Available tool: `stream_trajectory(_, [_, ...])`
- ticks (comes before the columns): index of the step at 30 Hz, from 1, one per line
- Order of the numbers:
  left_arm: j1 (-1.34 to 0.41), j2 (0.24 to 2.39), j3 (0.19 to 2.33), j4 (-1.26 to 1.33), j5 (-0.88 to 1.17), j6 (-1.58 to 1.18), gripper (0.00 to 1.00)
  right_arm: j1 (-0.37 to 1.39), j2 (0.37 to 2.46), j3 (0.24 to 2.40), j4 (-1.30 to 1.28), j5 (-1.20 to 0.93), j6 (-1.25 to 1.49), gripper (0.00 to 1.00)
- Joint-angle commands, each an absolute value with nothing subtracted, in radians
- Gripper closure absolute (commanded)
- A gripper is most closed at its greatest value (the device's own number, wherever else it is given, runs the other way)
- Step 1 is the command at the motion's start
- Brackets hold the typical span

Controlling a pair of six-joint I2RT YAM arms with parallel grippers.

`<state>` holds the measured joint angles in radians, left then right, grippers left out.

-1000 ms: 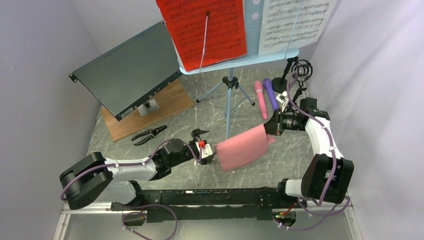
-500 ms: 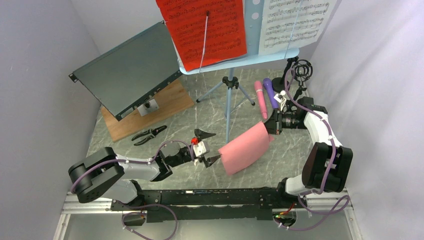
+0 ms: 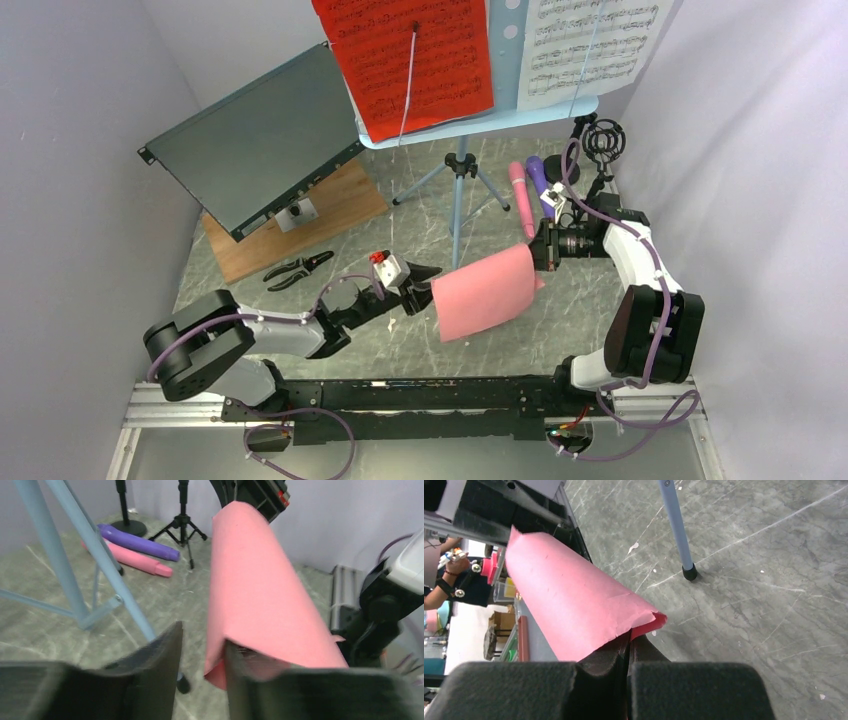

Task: Pack up the instrument practice props
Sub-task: Place the sheet music at the center of the board.

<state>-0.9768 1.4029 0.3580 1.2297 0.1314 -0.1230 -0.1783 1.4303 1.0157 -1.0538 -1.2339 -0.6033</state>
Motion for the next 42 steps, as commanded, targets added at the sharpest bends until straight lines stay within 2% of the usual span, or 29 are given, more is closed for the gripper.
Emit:
stream_trajectory(1, [-0.97, 1.394, 0.412, 1.201, 0.108, -0.297, 0.71, -0.165, 1.41, 1.022, -1.053, -1.223, -0.654, 1.0])
stream_trajectory(4, [-0.945, 1.359, 0.439, 1.082, 0.105, -0.422, 0.97, -0.16, 1.409, 1.018, -1.058, -1.217, -0.672, 1.0])
stream_trajectory(5, [-0.934, 1.345, 0.446, 1.037, 0.102, -0.466, 1.0, -0.16, 1.408, 1.015, -1.057, -1.214, -0.675, 1.0])
stream_trajectory(7, [-0.911, 1.318, 0.458, 0.953, 0.096, -0.552, 1.0, -0.16, 1.405, 1.01, -1.056, -1.21, -0.682, 0.98])
stream_trajectory(10, [-0.862, 1.283, 0.477, 0.819, 0.132, -0.695, 1.0, -0.158, 1.401, 1.008, -1.065, -1.216, -0.709, 0.89])
stream_trajectory(16, [-0.783, 1.245, 0.527, 0.594, 0.273, -0.884, 1.0, -0.158, 1.408, 1.027, -1.166, -1.258, -0.85, 0.46])
stream_trajectory(19, [-0.768, 1.236, 0.556, 0.491, 0.324, -0.918, 1.0, -0.158, 1.402, 1.025, -1.181, -1.27, -0.888, 0.3])
stream_trajectory(21, [-0.763, 1.228, 0.569, 0.427, 0.348, -0.934, 1.0, -0.158, 1.394, 1.017, -1.172, -1.271, -0.886, 0.24])
stream_trajectory(25, [-0.753, 1.191, 0.586, 0.279, 0.367, -0.953, 1.0, -0.158, 1.382, 1.005, -1.14, -1.26, -0.865, 0.18])
stream_trajectory(32, [-0.748, 1.097, 0.645, -0.082, 0.277, -0.854, 1.0, -0.158, 1.38, 1.007, -1.129, -1.245, -0.861, 0.17])
stream_trajectory(37, [-0.745, 1.074, 0.731, -0.444, 0.106, -0.737, 1.0, -0.16, 1.367, 1.003, -1.113, -1.23, -0.847, 0.16])
stream_trajectory(42, [-0.733, 1.12, 0.757, -0.636, -0.092, -0.684, 1.0, -0.16, 1.364, 1.003, -1.113, -1.223, -0.85, 0.16])
